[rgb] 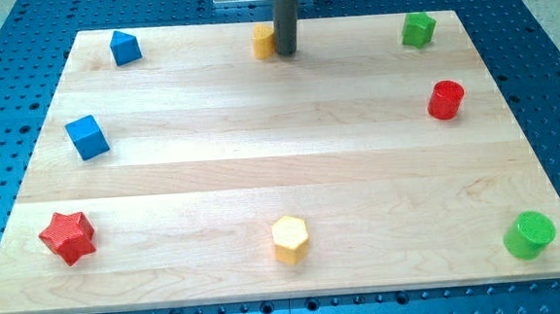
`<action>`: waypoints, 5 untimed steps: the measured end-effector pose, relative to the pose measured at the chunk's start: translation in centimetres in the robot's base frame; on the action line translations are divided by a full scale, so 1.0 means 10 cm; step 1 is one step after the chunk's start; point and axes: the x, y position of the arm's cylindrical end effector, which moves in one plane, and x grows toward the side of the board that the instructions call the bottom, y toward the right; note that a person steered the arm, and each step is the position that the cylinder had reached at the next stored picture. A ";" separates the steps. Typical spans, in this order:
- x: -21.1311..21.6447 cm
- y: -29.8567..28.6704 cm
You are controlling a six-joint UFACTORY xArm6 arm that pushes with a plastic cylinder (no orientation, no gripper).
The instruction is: Move the yellow heart near the blue triangle
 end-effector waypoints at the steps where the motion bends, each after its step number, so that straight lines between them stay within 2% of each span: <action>1: -0.08 -0.56; 2: -0.40 -0.17; 3: -0.47 -0.60; 4: -0.02 -0.88; 5: 0.08 -0.26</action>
